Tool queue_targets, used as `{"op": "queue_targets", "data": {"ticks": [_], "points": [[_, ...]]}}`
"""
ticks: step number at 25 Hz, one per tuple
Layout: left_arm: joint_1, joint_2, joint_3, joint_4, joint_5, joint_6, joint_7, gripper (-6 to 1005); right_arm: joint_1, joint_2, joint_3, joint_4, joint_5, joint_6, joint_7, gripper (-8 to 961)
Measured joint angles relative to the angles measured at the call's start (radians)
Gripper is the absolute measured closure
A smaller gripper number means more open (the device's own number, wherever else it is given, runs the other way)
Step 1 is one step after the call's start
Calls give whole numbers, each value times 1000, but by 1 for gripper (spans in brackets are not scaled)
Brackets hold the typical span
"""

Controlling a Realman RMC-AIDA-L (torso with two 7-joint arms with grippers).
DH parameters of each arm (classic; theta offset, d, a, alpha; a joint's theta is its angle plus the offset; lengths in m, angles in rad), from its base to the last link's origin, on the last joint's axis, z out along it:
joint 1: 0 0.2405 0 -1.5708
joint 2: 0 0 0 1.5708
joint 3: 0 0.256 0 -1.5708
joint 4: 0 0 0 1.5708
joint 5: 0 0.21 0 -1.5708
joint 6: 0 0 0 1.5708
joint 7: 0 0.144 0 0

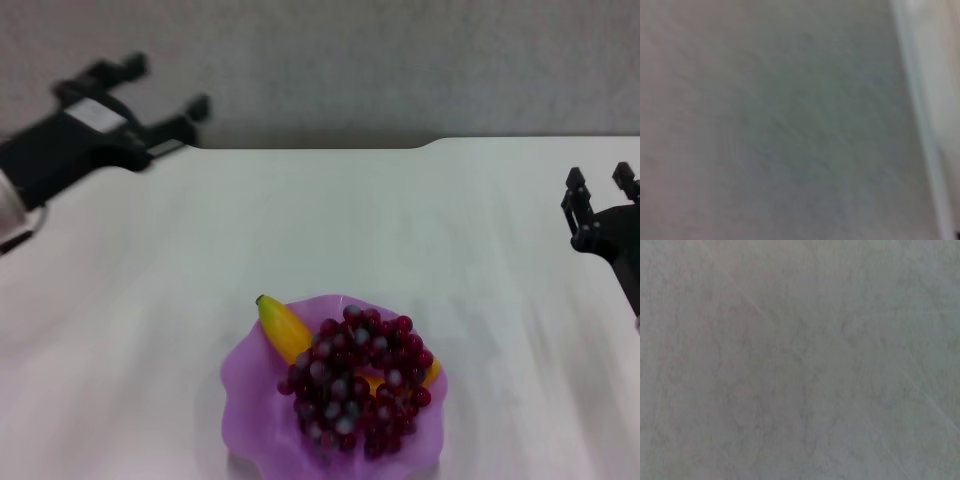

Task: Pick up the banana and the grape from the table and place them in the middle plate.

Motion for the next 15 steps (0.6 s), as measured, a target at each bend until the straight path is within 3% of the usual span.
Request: {"op": "queue_targets", "data": {"ticks": [4, 8, 15], "points": [[31, -1, -29, 22, -138, 1, 71, 108, -1, 1, 0, 0, 0, -10, 0, 432], [28, 0, -44, 120, -317, 19, 194, 108, -1, 1, 0, -1, 0, -11, -1, 432], [10, -1, -84, 241, -405, 123, 283, 108, -15, 1, 0, -1, 0, -42, -1, 432]]}}
